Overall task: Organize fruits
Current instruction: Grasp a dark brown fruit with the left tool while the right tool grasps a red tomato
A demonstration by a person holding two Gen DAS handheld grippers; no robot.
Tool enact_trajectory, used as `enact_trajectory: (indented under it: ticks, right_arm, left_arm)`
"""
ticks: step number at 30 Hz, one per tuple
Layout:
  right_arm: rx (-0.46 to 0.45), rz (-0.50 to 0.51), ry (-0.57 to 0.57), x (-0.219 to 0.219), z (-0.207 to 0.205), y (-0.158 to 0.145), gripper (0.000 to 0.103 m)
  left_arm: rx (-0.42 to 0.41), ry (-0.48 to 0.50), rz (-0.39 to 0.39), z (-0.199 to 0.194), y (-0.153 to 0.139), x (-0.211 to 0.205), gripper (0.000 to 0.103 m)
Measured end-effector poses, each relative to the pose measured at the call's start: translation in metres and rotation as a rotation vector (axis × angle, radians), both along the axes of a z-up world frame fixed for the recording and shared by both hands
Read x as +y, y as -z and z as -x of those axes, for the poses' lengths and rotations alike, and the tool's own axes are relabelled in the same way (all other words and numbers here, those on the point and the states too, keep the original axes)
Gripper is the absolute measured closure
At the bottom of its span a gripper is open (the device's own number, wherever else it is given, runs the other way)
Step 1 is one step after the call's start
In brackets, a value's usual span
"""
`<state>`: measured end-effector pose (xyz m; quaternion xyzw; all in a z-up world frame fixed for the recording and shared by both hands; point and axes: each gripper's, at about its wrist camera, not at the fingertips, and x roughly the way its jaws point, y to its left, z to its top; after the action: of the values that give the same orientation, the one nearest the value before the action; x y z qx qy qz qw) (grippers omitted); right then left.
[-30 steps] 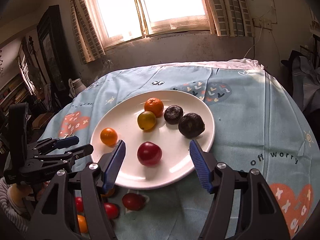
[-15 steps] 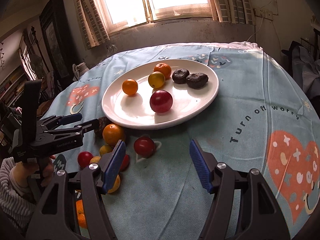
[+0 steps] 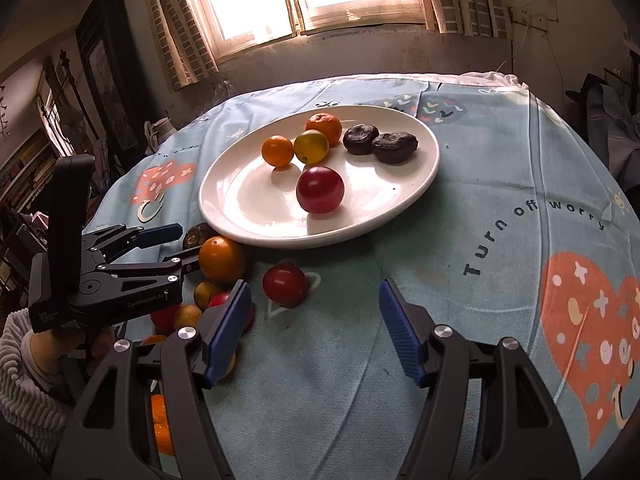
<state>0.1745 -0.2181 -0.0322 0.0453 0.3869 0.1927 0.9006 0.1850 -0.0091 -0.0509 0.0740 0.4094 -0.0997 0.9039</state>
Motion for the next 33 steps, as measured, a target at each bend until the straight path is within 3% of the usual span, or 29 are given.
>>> enact_trajectory:
  ticks: [4,13,18,24,33]
  right_arm:
    - [0.004,0.009,-0.002,0.002,0.000,0.001,0.036]
    - [0.006,0.044,-0.014,0.008,0.001,0.007,0.036]
    - [0.014,0.076,-0.022,0.014,0.000,0.012,0.037]
    - [0.025,0.119,-0.042,0.029,-0.006,0.019,0.050]
    - [0.074,0.104,-0.049,0.042,-0.028,0.025,0.065]
  left_arm:
    - [-0.007,0.005,-0.039,-0.001,0.001,-0.009,0.059]
    - [-0.073,-0.003,-0.023,0.012,-0.010,-0.006,0.060]
    - [-0.114,-0.047,0.036,0.025,-0.029,0.012,0.060]
    - [-0.129,-0.068,0.088,0.029,-0.039,0.025,0.060]
    - [-0.137,-0.053,0.073,0.031,-0.037,0.019,0.060]
